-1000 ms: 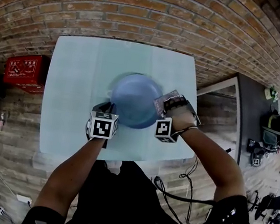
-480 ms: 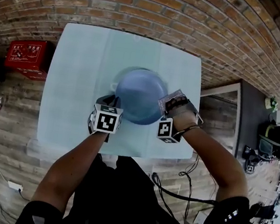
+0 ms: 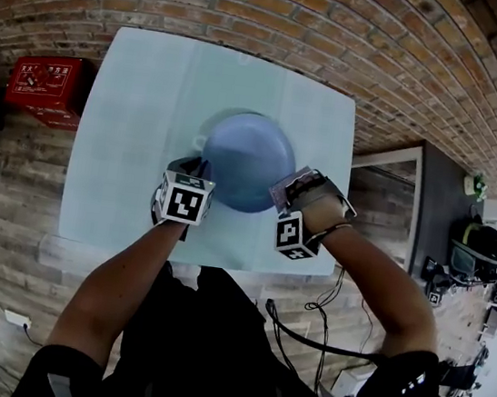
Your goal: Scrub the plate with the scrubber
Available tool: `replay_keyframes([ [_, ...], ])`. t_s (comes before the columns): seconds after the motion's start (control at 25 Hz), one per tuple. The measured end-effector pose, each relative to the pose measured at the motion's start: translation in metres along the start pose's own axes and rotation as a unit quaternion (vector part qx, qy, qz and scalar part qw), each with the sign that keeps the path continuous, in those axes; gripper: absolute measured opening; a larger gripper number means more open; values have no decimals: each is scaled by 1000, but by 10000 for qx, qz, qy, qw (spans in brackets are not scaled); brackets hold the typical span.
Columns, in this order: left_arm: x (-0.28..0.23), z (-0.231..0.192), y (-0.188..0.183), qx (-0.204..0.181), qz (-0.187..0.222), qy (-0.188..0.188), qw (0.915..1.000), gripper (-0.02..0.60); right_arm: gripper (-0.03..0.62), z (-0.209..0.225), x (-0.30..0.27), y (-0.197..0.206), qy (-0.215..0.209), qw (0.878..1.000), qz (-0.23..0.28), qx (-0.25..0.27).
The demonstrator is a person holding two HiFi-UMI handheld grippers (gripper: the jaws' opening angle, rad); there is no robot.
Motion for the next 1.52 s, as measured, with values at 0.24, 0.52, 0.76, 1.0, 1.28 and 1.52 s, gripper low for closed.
replay_keyframes([
  [0.24,0,-1,1,-22,-38,-76,10000,61,69,4,13,-15,-192,9972,697,-195],
  [0.52,1,1,-1,21,-67,-181,9998,61,69,8,22,-28,-300,9847,1635,-526],
  [0.76,1,1,0,101,-52,-294,9995,59,70,16,25,-39,-728,9605,2476,-1043],
  [1.0,5,0,0,419,133,-316,9985,55,71,23,25,-41,-1165,9288,3195,-1470],
  [1.28,6,-1,1,667,279,-377,9967,52,71,31,29,-44,-1574,8918,3905,-1656],
  [1.52,8,-2,4,1132,286,-387,9924,48,71,36,30,-50,-1828,8627,4408,-1675],
])
Point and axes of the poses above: the fingertips, and each gripper's own axes: x backward along the fingers, z to its right, y out of its underside, the point moved 5 cm from there along x, backward along the fingers, and after that the axes turned 2 degrees about y, right-handed, at the moved point
